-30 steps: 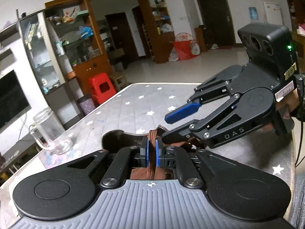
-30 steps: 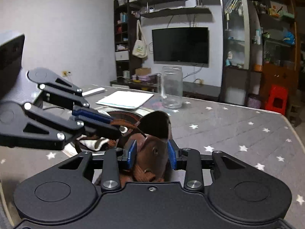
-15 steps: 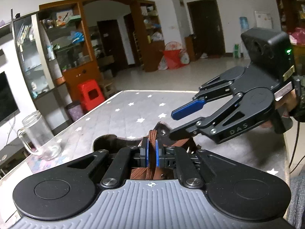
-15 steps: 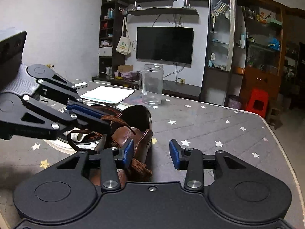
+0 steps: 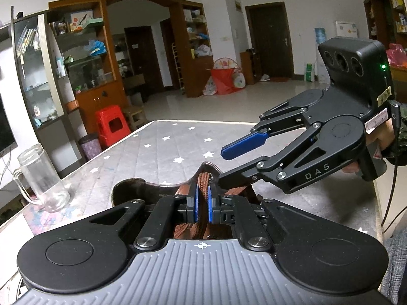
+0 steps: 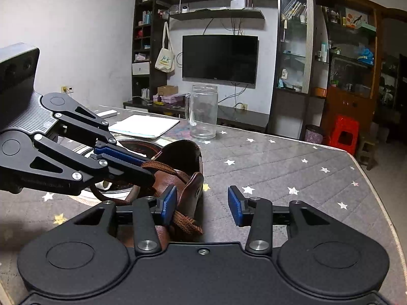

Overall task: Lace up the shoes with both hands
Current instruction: 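Hold the lace at the tongue with the left gripper while the right gripper hovers open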

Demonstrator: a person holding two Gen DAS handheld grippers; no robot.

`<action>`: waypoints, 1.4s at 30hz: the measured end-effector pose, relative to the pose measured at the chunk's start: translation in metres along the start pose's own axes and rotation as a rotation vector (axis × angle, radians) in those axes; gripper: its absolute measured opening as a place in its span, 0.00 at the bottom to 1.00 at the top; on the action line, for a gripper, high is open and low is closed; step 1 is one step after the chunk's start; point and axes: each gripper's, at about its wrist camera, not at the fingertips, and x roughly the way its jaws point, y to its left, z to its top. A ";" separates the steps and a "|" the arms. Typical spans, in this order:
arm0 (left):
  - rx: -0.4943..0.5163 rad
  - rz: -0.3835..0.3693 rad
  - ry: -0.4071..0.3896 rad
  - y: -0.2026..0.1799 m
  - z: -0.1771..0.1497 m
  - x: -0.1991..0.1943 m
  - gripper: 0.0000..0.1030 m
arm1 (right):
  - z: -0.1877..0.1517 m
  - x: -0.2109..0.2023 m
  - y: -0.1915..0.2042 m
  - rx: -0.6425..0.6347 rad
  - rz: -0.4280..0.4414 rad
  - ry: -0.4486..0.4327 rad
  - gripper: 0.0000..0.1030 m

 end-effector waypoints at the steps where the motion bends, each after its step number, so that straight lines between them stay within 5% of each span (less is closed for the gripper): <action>1: 0.000 -0.005 0.004 0.000 0.000 0.001 0.07 | 0.000 0.000 0.000 -0.001 0.000 0.000 0.45; 30: -0.031 0.002 0.016 0.004 0.000 0.008 0.07 | 0.001 -0.002 0.009 -0.002 0.013 -0.003 0.46; 42: -0.040 0.015 0.156 0.000 0.015 0.016 0.07 | 0.005 0.001 0.013 -0.045 0.043 -0.004 0.46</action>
